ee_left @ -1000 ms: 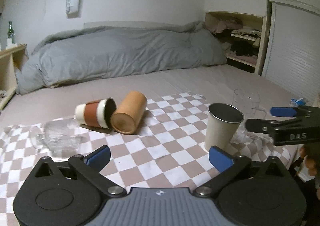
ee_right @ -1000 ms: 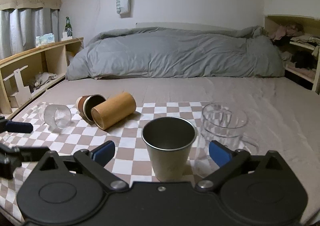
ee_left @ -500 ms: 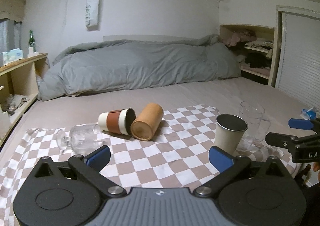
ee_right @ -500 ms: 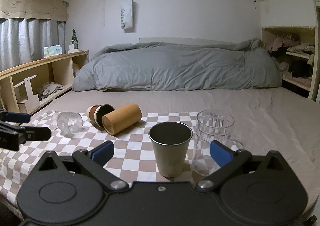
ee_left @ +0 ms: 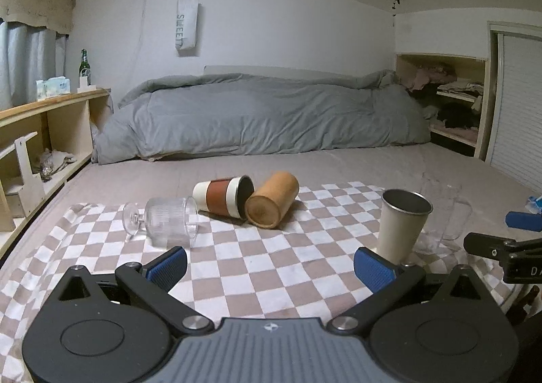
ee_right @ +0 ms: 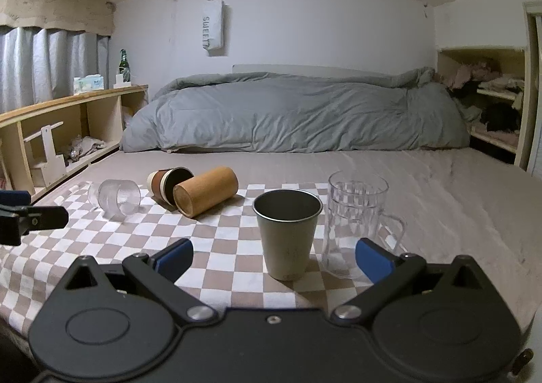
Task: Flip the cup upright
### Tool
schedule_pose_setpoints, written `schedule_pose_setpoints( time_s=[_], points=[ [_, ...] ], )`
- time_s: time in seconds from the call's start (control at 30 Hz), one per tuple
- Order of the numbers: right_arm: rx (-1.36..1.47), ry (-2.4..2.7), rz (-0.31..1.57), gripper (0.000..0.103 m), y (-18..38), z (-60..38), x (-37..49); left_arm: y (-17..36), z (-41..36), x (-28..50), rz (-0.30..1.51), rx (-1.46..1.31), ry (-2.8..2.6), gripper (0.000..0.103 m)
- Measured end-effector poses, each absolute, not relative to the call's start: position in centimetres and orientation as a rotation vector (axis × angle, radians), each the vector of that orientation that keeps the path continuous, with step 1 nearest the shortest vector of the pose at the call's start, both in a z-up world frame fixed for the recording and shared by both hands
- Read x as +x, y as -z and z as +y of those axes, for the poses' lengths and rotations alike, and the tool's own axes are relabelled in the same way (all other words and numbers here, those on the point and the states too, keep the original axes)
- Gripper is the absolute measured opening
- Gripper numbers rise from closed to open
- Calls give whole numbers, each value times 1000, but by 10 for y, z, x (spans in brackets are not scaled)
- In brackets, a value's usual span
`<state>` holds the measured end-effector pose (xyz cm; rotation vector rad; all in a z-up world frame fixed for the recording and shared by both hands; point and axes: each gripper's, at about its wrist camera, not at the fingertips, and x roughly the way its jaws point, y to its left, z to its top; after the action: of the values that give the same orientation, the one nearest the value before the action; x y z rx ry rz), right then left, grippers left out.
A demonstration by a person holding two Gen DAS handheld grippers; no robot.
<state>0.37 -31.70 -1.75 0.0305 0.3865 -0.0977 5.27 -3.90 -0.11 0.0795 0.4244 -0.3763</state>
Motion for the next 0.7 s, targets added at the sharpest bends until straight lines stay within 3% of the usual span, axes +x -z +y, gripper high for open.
schedule_pose_setpoints(
  time_s=[0.7],
  points=[
    [-18,92,394,103,23,-307,0,16,-44,46,454,109,350,103]
  ],
)
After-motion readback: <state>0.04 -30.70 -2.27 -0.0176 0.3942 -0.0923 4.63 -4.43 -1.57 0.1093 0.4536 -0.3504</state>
